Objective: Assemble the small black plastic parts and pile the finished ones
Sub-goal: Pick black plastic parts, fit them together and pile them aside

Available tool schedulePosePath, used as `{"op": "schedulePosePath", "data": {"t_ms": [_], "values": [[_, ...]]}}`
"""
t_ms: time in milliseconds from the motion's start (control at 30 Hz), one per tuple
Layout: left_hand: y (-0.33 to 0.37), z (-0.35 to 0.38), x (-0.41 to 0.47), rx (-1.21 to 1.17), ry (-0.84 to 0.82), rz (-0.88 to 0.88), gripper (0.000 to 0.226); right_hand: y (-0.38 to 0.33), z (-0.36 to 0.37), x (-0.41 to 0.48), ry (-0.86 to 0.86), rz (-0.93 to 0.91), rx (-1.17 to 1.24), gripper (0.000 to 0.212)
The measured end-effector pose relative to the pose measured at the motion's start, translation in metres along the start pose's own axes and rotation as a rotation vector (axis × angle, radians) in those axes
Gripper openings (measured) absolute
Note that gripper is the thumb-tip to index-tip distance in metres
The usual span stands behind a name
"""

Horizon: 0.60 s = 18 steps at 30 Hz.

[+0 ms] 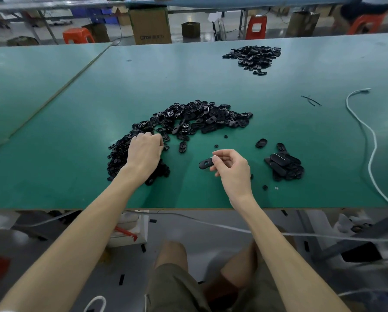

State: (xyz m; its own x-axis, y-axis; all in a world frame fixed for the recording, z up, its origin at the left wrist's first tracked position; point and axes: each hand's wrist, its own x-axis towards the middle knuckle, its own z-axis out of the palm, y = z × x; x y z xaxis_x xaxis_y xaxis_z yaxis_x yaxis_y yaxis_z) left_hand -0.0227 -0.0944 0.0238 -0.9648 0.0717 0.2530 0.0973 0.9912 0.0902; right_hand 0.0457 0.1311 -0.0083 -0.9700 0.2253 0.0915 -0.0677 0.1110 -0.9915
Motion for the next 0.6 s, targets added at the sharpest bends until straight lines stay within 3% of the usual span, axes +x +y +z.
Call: {"op": "schedulePosePath", "data": {"t_ms": [133, 267, 367, 467, 600], "values": [[0.003, 0.003, -0.002, 0.119, 0.077, 0.022, 0.014, 0.000, 0.000, 0.000, 0.001, 0.005, -0.001, 0.011], [0.004, 0.001, -0.003, 0.057, 0.113, -0.027, 0.011, 0.001, -0.001, 0.001, 0.005, 0.007, -0.002, 0.009], [0.012, -0.005, -0.004, -0.270, 0.133, -0.089, 0.012, 0.001, -0.001, 0.001, 0.013, 0.009, 0.002, 0.009], [0.035, -0.010, -0.011, -0.766, -0.039, -0.162, 0.012, 0.001, -0.001, 0.002, 0.032, 0.019, 0.022, 0.008], [0.064, 0.001, -0.025, -0.956, -0.170, -0.087, 0.018, 0.001, 0.000, 0.001, 0.052, 0.017, 0.036, 0.008]]}}
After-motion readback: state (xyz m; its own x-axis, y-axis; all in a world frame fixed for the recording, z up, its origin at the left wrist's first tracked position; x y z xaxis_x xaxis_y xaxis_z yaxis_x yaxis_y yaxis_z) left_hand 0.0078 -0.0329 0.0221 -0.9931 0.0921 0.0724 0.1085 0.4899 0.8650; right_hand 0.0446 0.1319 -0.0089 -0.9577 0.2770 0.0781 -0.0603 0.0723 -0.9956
